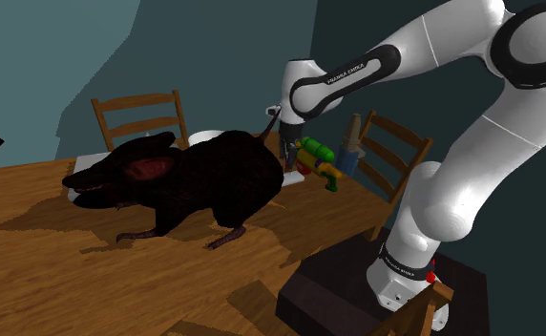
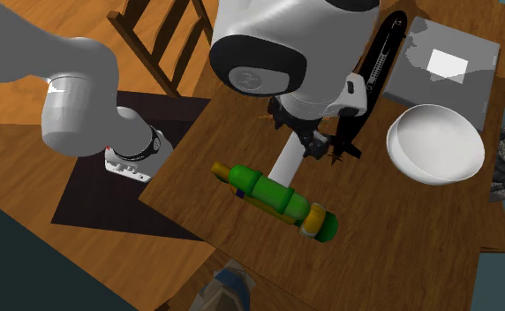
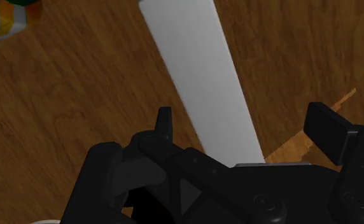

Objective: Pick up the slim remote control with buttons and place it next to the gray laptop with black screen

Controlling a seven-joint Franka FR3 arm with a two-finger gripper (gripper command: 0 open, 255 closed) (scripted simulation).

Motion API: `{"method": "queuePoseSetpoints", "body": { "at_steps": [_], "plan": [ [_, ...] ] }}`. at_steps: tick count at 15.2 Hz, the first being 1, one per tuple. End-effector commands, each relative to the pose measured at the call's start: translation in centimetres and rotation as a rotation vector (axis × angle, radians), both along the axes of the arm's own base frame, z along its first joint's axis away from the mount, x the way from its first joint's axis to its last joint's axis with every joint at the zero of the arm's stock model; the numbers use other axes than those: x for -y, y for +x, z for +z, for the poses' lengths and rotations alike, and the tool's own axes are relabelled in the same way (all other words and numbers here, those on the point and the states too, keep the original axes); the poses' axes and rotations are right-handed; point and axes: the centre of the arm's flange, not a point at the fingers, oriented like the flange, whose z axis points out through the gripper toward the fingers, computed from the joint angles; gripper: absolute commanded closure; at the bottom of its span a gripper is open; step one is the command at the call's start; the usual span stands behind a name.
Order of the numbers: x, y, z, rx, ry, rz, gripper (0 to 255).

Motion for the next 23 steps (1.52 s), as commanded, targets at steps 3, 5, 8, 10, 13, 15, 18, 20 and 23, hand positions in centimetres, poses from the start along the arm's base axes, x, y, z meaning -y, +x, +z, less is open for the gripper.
{"method": "queuePoseSetpoints", "body": {
  "at_steps": [3, 5, 8, 10, 13, 15, 18, 20, 23],
  "plan": [
    [-0.8, 1.6, -4.0, -0.004, -0.029, 0.177, 0],
    [-0.8, 1.7, -5.1, -0.004, -0.029, 0.177, 0],
    [-0.8, 1.7, -6.7, -0.004, -0.029, 0.177, 0],
    [-0.8, 1.7, -7.5, -0.004, -0.029, 0.177, 0],
    [-0.8, 1.7, -7.5, -0.004, -0.029, 0.177, 0],
    [-0.8, 1.7, -7.5, -0.004, -0.029, 0.177, 0],
    [-0.8, 1.7, -7.5, -0.004, -0.029, 0.177, 0],
    [-0.8, 1.7, -7.5, -0.004, -0.029, 0.177, 255],
    [-0.8, 1.7, -7.5, -0.004, -0.029, 0.177, 255]
  ]
}}
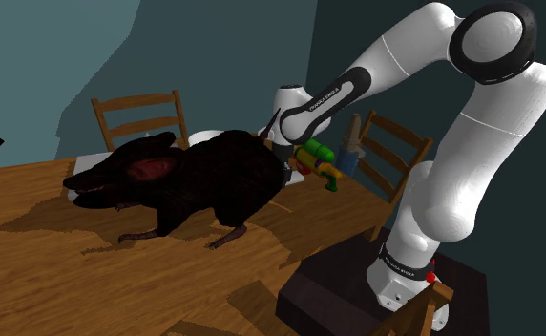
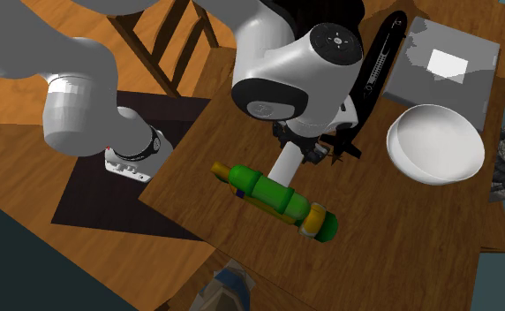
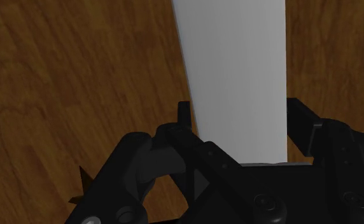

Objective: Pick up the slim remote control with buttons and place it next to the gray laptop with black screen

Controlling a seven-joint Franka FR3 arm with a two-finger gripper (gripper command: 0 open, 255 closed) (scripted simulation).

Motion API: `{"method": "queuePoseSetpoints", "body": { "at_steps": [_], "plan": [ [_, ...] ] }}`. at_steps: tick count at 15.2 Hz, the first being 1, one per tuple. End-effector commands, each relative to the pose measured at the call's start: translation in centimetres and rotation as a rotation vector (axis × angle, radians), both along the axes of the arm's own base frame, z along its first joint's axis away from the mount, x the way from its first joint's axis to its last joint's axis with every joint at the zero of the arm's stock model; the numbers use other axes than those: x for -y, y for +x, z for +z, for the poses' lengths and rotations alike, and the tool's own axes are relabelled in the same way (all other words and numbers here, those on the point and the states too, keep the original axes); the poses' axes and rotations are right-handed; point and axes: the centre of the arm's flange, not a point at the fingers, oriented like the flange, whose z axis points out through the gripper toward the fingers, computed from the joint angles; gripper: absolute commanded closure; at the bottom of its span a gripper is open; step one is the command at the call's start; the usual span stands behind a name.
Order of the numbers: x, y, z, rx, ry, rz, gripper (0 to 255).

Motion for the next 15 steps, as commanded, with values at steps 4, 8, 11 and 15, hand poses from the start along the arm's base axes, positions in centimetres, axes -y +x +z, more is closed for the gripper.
{"method": "queuePoseSetpoints", "body": {
  "at_steps": [4, 8, 11, 15],
  "plan": [
    [0.0, 0.0, 0.0, -0.001, 0.000, -0.001, 255],
    [0.0, 0.0, 1.5, -0.001, 0.000, -0.001, 255],
    [0.0, 0.0, 3.1, -0.001, 0.000, -0.001, 255],
    [0.0, 0.0, 5.2, -0.001, 0.000, -0.001, 255]
  ]
}}
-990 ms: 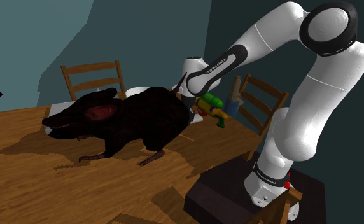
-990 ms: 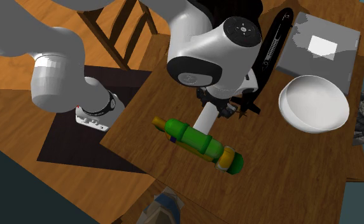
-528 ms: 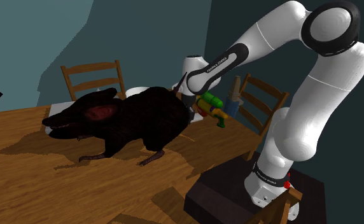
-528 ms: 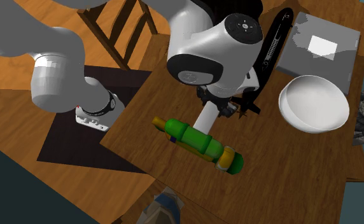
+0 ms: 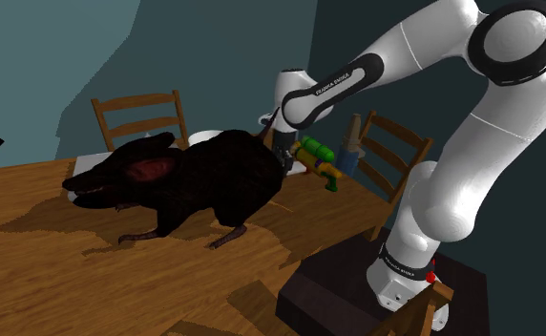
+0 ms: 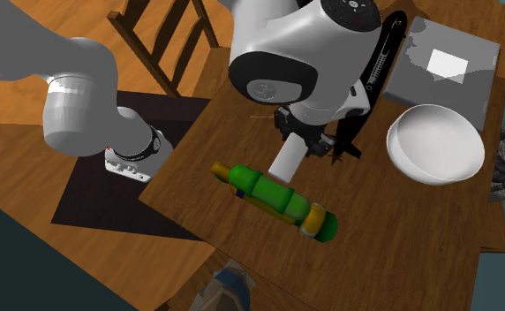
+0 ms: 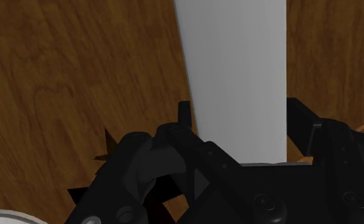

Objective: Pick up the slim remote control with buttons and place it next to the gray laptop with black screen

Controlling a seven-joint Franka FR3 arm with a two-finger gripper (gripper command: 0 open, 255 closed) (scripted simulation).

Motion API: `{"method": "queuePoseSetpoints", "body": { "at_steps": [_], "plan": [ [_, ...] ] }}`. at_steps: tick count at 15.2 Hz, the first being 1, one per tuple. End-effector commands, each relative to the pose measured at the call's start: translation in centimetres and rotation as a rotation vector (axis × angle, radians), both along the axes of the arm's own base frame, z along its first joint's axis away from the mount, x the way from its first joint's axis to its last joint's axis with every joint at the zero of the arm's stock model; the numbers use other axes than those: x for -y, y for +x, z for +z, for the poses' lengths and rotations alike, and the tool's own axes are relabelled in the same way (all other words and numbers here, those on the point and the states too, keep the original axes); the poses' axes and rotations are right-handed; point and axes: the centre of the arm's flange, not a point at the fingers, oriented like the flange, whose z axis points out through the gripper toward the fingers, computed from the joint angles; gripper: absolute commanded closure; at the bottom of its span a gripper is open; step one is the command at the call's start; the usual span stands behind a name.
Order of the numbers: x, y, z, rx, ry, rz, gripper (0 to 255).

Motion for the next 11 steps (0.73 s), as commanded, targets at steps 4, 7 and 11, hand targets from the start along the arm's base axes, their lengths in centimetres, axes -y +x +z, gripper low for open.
{"method": "queuePoseSetpoints", "body": {
  "at_steps": [4, 7, 11],
  "plan": [
    [0.0, 0.0, 2.8, 0.001, 0.000, 0.000, 255],
    [0.0, 0.0, 4.4, 0.001, 0.000, 0.000, 255],
    [0.0, 0.0, 6.1, 0.001, 0.000, 0.000, 255]
  ]
}}
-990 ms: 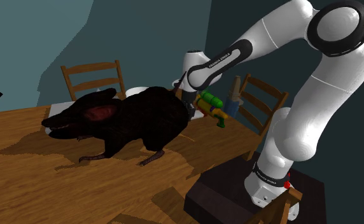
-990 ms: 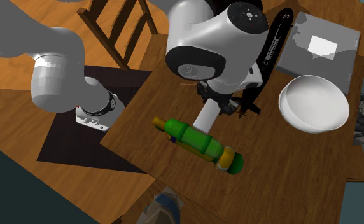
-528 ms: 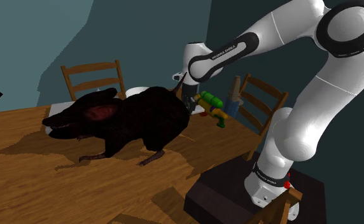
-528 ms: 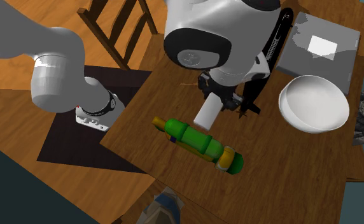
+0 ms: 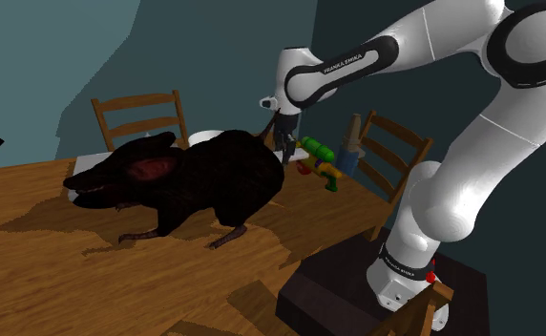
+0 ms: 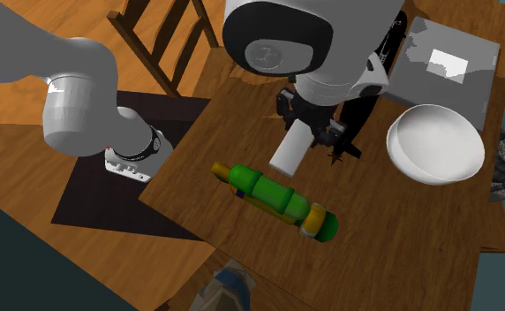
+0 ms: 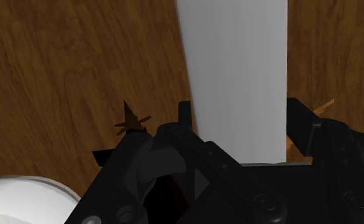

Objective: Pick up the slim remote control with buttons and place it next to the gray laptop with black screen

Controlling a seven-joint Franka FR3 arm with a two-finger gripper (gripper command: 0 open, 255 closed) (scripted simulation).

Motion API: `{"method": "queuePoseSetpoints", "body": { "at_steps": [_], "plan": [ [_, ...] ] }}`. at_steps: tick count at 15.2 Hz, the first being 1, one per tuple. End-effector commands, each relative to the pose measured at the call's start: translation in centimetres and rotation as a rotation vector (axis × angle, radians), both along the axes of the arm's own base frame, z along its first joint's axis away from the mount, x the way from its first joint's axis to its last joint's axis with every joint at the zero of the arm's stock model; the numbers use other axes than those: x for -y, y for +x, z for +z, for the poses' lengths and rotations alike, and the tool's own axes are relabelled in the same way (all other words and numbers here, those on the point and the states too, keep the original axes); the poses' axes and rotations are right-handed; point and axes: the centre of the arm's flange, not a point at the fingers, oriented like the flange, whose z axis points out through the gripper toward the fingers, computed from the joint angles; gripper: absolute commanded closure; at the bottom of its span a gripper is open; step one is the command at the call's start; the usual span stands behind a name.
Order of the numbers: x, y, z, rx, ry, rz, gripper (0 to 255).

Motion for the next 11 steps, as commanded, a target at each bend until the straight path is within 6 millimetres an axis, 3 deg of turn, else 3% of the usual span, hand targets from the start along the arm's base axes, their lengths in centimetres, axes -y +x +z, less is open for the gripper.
{"method": "queuePoseSetpoints", "body": {
  "at_steps": [1, 11],
  "plan": [
    [-1.3, 0.6, 0.4, 0.000, 0.000, 0.000, 255],
    [-13.4, 5.7, 0.4, 0.000, 0.000, 0.000, 255]
  ]
}}
